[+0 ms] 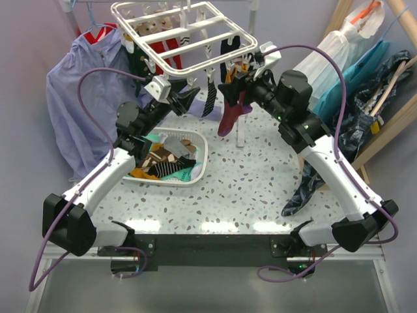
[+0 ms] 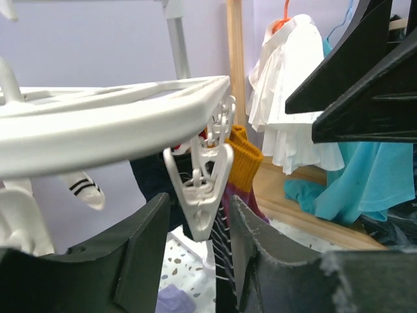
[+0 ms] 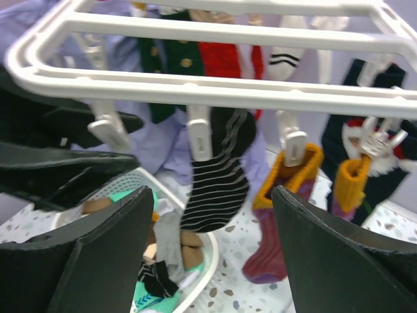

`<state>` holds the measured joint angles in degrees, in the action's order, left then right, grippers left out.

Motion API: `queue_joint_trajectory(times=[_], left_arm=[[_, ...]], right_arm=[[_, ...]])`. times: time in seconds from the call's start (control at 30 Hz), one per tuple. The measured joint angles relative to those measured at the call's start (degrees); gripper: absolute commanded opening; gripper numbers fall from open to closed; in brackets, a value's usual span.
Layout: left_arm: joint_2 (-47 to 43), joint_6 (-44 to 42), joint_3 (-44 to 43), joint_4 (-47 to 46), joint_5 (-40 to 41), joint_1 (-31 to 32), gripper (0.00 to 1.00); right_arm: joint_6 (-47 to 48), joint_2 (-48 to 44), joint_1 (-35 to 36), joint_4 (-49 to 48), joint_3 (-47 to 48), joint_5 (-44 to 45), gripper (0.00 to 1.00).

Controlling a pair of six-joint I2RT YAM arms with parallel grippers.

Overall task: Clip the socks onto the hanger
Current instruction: Open the clamp at the hanger.

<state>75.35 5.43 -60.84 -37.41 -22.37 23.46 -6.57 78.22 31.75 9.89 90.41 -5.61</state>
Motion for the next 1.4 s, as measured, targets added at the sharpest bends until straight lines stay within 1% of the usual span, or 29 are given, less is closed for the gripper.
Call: queue_joint_trajectory(times=[0.03, 0.1, 0.13, 0.23, 0.33, 0.57, 0.83, 1.0, 1.4], left_arm=[[0.0, 0.0, -0.2, -0.4, 0.0, 0.3, 0.37], [0.0, 0.2, -0.4, -1.0, 0.0, 0.7, 0.30], [0.0, 0.3, -0.5, -1.2, 0.0, 0.9, 0.25], [0.0, 0.3, -0.9, -1.1, 0.4, 1.7, 0.18], [0.0, -0.6, -1.1, -0.4, 2.1, 3.3, 0.15], [-0.8, -4.5, -1.4, 2.8, 9.9, 7.4, 0.11], [-1.8, -8.5, -1.4, 4.3, 17.9, 10.1, 0.10], [-1.9, -10.5, -1.4, 5.0, 20.3, 10.8, 0.10], [-1.9, -12.2, -1.4, 5.8, 21.6, 11.6, 0.11]], right_arm=[[0.0, -0.3, 0.0, 0.0, 0.0, -1.7, 0.77], [0.0, -0.7, 0.0, 0.0, 0.0, -4.2, 0.77], [-0.1, -0.7, 0.0, -0.1, 0.0, -5.6, 0.77], [-0.5, -0.2, 0.1, -0.2, 0.0, -9.0, 0.76], [-1.7, 1.4, 0.2, -0.3, 0.8, -11.2, 0.75], [-5.2, 5.4, 2.3, -1.0, 2.9, -12.5, 0.72], [-8.5, 6.5, 4.6, -1.3, 4.2, -8.8, 0.70], [-10.4, 6.8, 4.7, -1.7, 5.0, -5.9, 0.67], [-14.3, 8.5, 4.7, -4.8, 8.3, -5.3, 0.62]])
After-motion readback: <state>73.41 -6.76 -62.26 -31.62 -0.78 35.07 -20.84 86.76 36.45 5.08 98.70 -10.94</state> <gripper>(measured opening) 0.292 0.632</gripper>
